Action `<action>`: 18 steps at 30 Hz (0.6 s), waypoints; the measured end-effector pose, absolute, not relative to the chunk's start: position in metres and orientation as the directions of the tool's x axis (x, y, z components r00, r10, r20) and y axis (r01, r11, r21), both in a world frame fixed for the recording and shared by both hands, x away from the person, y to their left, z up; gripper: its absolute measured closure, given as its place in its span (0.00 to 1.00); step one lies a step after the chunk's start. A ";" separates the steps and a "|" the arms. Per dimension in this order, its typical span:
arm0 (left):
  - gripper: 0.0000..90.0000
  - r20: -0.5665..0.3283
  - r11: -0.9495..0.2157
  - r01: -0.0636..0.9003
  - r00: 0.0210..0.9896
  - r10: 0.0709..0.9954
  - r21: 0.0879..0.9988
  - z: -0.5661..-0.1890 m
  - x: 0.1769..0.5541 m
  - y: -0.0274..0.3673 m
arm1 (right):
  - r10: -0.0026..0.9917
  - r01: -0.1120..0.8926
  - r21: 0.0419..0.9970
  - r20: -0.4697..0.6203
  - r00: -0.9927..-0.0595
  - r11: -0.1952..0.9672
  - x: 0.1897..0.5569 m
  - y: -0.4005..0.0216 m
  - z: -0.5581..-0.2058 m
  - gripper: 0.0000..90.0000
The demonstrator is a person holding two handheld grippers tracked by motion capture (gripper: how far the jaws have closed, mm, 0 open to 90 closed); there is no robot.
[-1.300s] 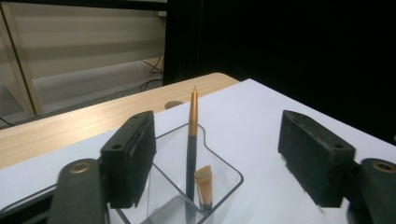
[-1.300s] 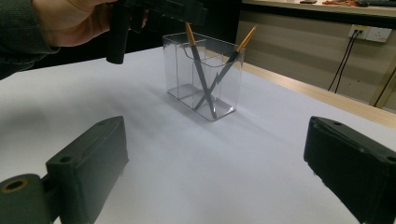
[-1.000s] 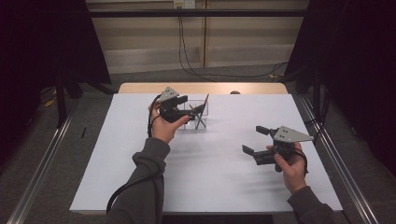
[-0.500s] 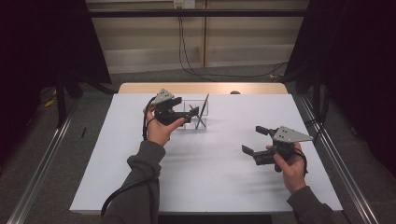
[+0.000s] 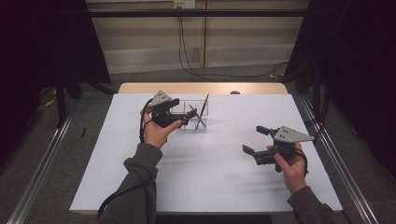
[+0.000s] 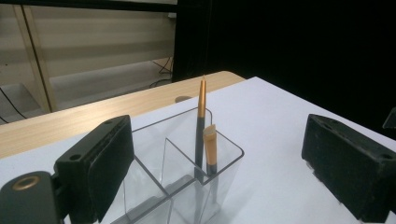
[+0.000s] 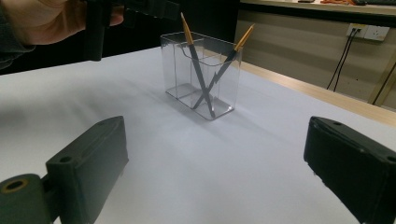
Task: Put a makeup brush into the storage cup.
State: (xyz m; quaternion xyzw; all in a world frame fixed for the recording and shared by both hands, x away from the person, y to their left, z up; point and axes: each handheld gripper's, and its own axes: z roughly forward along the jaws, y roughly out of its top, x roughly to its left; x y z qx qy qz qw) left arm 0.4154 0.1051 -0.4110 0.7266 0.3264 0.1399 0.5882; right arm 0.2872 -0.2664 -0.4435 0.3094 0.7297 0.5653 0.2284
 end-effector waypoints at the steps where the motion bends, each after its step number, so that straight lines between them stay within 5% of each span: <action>1: 0.10 -0.172 -0.105 0.303 0.757 0.631 0.947 -0.411 0.416 0.106 | 0.708 0.192 0.967 0.016 -0.706 0.170 0.287 -0.266 -0.443 0.06; 18: 0.10 -0.177 -0.090 0.298 0.756 0.630 0.950 -0.414 0.406 0.112 | 0.708 0.189 0.966 0.009 -0.706 0.177 0.285 -0.268 -0.444 0.06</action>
